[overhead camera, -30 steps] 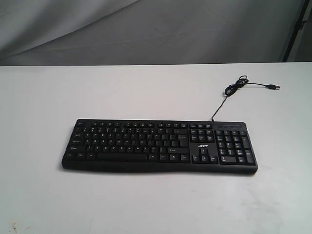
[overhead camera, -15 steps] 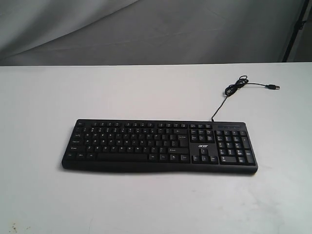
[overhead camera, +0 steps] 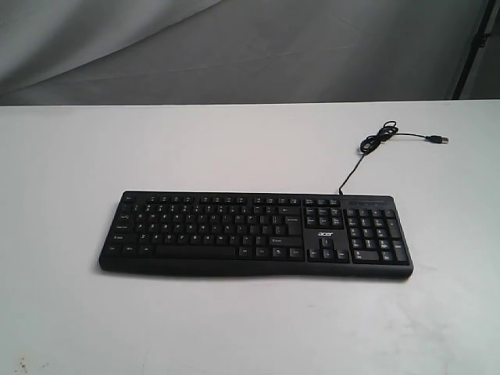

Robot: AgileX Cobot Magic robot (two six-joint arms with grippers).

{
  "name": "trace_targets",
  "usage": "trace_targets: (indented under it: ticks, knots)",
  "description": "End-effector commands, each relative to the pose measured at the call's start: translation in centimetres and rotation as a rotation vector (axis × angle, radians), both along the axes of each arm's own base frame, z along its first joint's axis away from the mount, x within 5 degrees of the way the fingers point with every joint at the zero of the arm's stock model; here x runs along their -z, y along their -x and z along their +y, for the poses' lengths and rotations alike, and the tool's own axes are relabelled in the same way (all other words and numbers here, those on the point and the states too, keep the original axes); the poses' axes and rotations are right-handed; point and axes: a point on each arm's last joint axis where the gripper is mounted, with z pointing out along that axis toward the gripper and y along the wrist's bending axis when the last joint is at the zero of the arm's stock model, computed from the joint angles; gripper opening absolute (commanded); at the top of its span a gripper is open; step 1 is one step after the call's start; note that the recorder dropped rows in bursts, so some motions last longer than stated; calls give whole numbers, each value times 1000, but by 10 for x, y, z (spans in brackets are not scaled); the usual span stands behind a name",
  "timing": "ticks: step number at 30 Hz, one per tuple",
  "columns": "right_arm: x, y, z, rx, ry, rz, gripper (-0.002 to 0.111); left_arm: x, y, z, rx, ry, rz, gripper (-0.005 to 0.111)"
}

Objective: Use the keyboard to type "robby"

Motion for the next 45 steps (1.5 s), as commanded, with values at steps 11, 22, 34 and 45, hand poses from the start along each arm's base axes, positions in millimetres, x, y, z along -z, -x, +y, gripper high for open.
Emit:
trace_targets:
  ticks: [11, 22, 34, 45]
  knots:
    - [2, 0, -1, 35, -36, 6, 0, 1, 0, 0, 6, -1, -5, 0]
    - [2, 0, 2, -5, -47, 8, 0, 1, 0, 0, 6, -1, -5, 0]
    - [2, 0, 1, -1, -9, 6, 0, 1, 0, 0, 6, -1, -5, 0]
    - [2, 0, 1, -1, -9, 6, 0, 1, 0, 0, 6, -1, -5, 0]
